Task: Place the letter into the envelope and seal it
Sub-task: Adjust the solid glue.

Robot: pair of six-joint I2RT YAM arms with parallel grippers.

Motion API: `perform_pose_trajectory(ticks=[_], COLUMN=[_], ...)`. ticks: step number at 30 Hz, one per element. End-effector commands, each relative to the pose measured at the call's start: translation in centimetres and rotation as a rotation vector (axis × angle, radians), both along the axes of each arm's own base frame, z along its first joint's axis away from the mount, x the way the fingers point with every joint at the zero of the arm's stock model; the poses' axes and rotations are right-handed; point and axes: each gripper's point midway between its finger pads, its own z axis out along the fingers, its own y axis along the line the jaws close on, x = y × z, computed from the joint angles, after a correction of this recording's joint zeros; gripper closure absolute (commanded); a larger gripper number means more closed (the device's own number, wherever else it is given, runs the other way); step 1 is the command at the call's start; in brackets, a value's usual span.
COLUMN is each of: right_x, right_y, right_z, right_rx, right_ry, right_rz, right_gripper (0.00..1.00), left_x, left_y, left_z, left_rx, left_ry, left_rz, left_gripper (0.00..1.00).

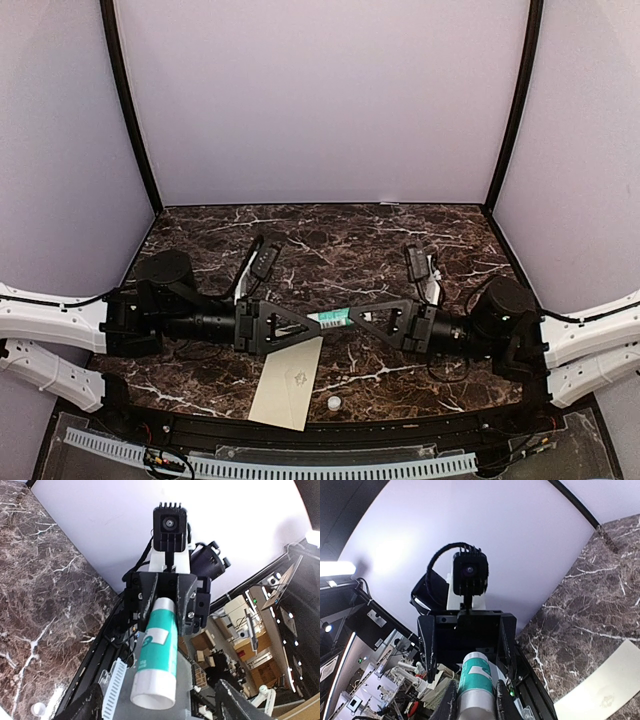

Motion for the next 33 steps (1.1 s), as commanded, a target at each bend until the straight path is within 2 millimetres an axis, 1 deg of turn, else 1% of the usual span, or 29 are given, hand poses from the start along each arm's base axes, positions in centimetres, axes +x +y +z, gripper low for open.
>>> perform_pose_trajectory(ticks=[1,3,5,8,9,10,20,22,23,25,30,33], right_x=[0.7,0.8,0.9,0.9,0.9,1.0,0.9,0.9,0.9,0.9,1.1,1.1], right_y=[-0.8,-0.5,-0.1,0.0,0.0,0.0,0.8,0.9,0.9,0.9,0.8,0.9], right_z=[3.9,4.1,4.1,4.1,4.1,4.0,3.3,3.4,3.4,3.3,3.1,2.9], right_rx=[0.181,0.178,0.165,0.167,0.167,0.164,0.129,0.129,0.13,0.127,0.117,0.109], right_ry=[-0.054,-0.063,-0.065,-0.064,-0.064,-0.063,-0.055,-0.057,-0.057,-0.06,-0.057,-0.056], right_rz=[-0.064,-0.066,-0.069,-0.067,-0.067,-0.068,-0.054,-0.052,-0.053,-0.056,-0.063,-0.062], right_gripper=[0.97,0.97,0.97,0.98,0.98,0.98,0.99,0.99,1.0,1.0,1.0,1.0], left_x=[0.8,0.8,0.8,0.9,1.0,1.1,1.5,1.6,1.6,1.6,1.6,1.5], left_y=[0.3,0.4,0.3,0.3,0.3,0.3,-0.4,-0.6,-0.6,-0.7,-1.1,-1.3], left_z=[4.7,4.9,4.9,4.8,4.8,4.7,3.7,3.7,3.7,3.7,3.4,3.1], left_rx=[-0.201,-0.214,-0.219,-0.222,-0.222,-0.219,-0.18,-0.178,-0.179,-0.179,-0.166,-0.159], left_ry=[0.067,0.084,0.1,0.116,0.119,0.126,0.146,0.147,0.147,0.147,0.159,0.165], left_rz=[0.06,0.06,0.058,0.068,0.071,0.079,0.091,0.094,0.094,0.095,0.086,0.082], left_gripper=[0.25,0.25,0.28,0.4,0.41,0.43,0.44,0.48,0.54,0.58,0.6,0.65])
